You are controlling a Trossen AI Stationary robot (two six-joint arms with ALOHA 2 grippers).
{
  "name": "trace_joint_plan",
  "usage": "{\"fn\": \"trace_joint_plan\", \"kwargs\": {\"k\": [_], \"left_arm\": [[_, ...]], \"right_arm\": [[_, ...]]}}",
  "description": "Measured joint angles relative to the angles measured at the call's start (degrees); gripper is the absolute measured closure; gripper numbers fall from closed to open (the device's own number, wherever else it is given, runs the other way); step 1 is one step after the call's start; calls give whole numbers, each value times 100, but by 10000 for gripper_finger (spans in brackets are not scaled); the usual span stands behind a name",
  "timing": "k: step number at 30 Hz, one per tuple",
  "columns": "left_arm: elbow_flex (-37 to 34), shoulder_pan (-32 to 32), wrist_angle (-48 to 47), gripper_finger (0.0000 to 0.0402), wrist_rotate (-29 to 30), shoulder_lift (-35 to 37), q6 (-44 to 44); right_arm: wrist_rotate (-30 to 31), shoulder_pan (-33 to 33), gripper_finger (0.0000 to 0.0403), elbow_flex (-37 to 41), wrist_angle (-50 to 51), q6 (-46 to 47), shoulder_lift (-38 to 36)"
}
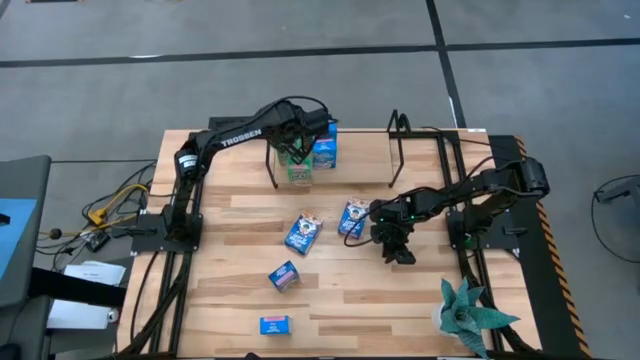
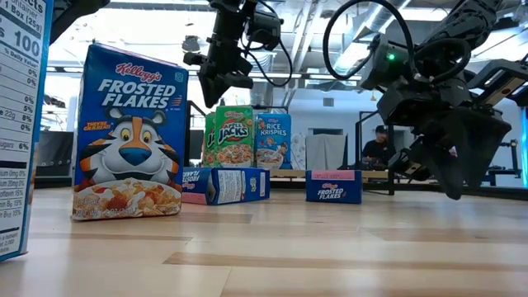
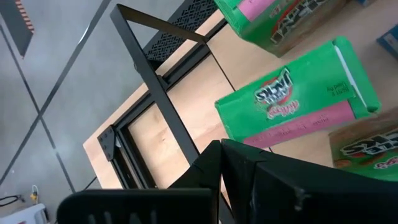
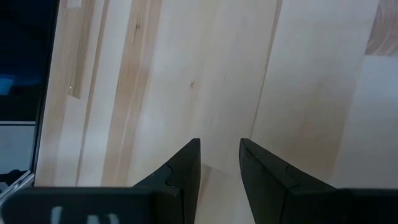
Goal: Stack cereal on shelf
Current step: Adjust the green cereal boxes on the shelf
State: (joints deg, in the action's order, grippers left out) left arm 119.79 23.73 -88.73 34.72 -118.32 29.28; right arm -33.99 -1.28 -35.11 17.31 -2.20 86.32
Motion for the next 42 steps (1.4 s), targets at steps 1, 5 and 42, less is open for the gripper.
{"fn": "trace_joint_plan", "kwargs": {"k": [1,5,42], "left_arm": [[0,0,4,401,-17,0,-2],[-1,-2,28,401,-22,0,61],[-7,0,1338,401,-1015,9,-96]], "right_arm": [[-14,0,267,0,2,0,0],[-17,0,267,0,1,0,0],[-87,96,267,0,30,83,0]]}}
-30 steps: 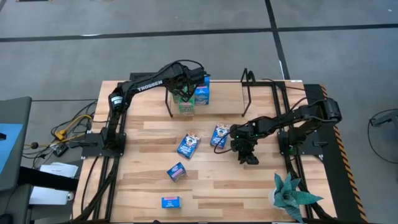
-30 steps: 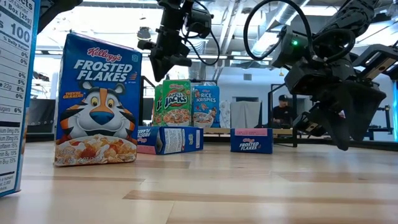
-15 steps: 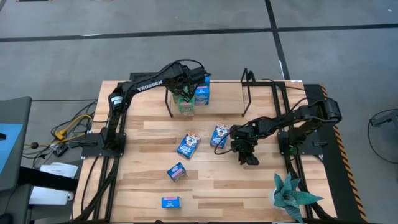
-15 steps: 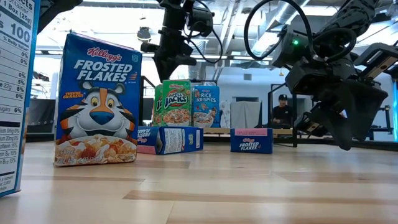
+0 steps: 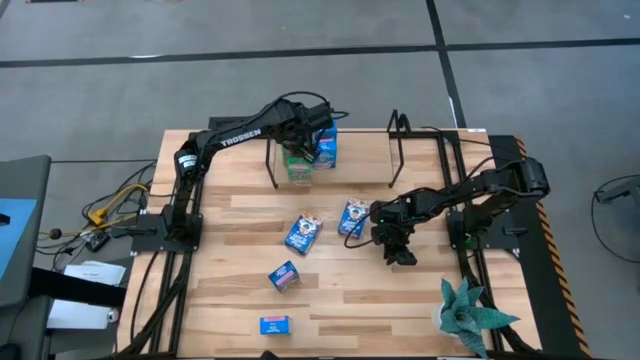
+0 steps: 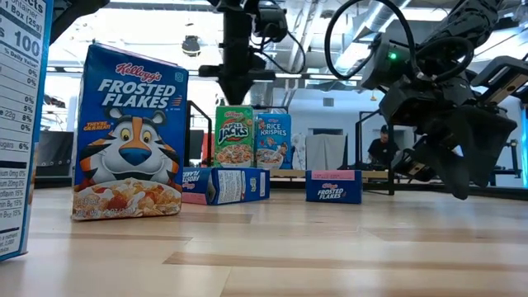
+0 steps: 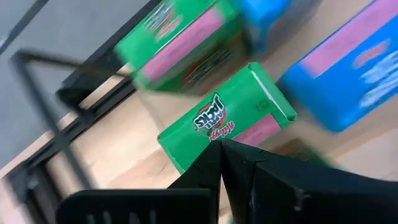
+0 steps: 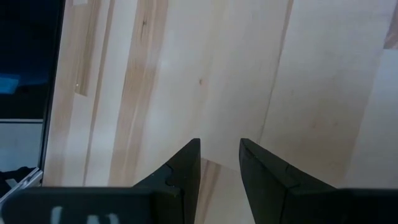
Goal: Stack cereal on shelf
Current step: Adjust the green cereal boxes on the shelf
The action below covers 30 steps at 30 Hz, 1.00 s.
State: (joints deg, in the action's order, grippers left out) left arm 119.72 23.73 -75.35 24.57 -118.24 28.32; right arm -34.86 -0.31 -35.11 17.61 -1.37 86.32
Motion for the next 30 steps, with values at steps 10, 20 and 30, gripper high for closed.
{"fn": "trace_joint_plan", "kwargs": {"k": [10,20,30], "left_arm": [[0,-3,83,401,48,0,-63],[783,-321,-795,401,542,20,-154],[1250,-1244,-1452,401,-509,28,-529]], "right_arm": [[3,162,267,0,-4,131,0],[5,142,267,0,-75,127,0],[10,281,267,0,-9,133,0]]}}
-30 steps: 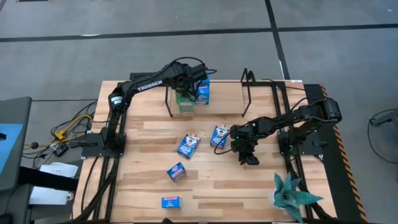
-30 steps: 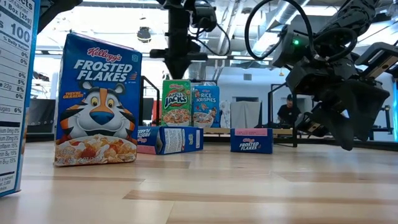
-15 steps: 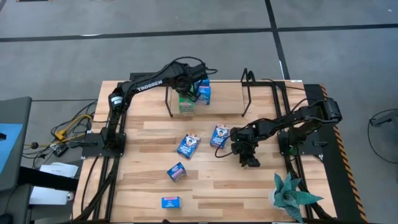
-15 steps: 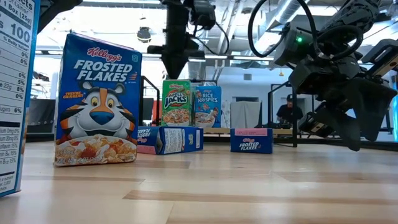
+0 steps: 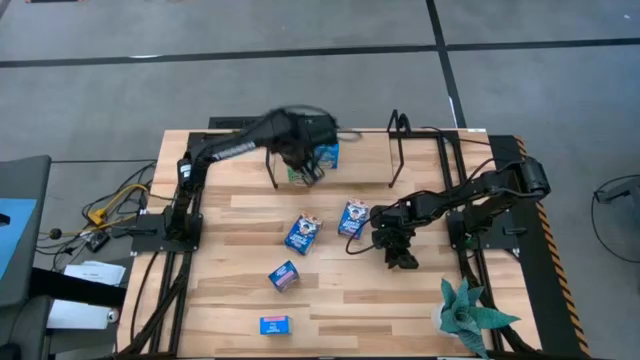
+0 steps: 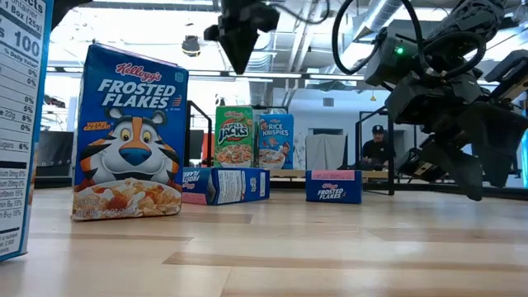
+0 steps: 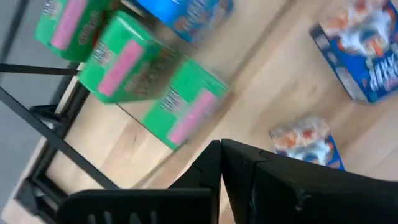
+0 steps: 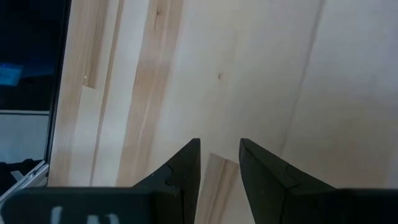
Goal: Stack cereal on shelf
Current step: Adjust the green cereal boxes on the shelf
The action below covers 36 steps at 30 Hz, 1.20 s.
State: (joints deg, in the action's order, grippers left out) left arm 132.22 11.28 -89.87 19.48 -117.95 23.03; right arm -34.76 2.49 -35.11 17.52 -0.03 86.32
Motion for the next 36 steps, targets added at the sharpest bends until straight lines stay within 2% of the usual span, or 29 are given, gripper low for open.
{"fn": "trace_joint_plan", "kwargs": {"k": [3,6,13,17,20,24,36], "left_arm": [[-39,-414,7,401,379,0,115],[-301,-725,-10,401,324,-12,410],[-1561,-1094,7,401,497,-20,515],[-2151,-1109,533,401,919,-6,455],[-2265,-1107,968,401,1016,24,285],[-2380,-1053,1087,401,1357,37,145],[-3016,-675,1492,401,1285,37,304]], "right_arm": [[2,71,267,0,4,0,0],[2,130,267,0,7,0,0],[8,129,267,-2,-44,5,0],[15,210,267,-2,-114,99,0],[18,268,267,-2,-131,155,0],[19,316,267,-2,-127,173,0],[22,329,267,-1,-125,216,0]]}}
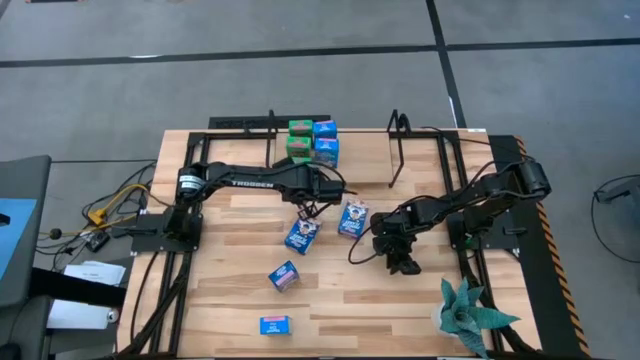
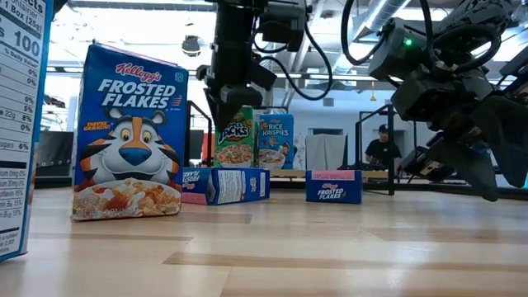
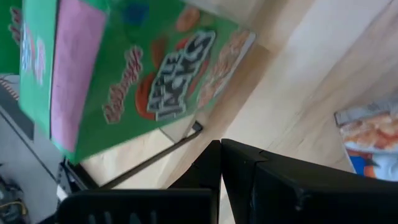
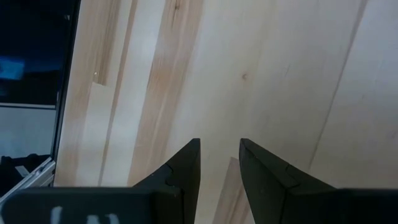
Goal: Stack cereal on shelf
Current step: Adjust the green cereal boxes on the shelf
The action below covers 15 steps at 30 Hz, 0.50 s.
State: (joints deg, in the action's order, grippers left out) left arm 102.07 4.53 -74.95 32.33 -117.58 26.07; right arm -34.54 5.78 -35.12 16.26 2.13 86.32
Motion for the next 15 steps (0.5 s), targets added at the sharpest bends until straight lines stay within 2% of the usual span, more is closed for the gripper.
{"fn": "trace_joint_plan", "kwargs": {"k": [15], "left_arm": [[-22,250,641,401,43,0,-9]], "right_arm": [[17,22,267,-1,-6,2,0]]}}
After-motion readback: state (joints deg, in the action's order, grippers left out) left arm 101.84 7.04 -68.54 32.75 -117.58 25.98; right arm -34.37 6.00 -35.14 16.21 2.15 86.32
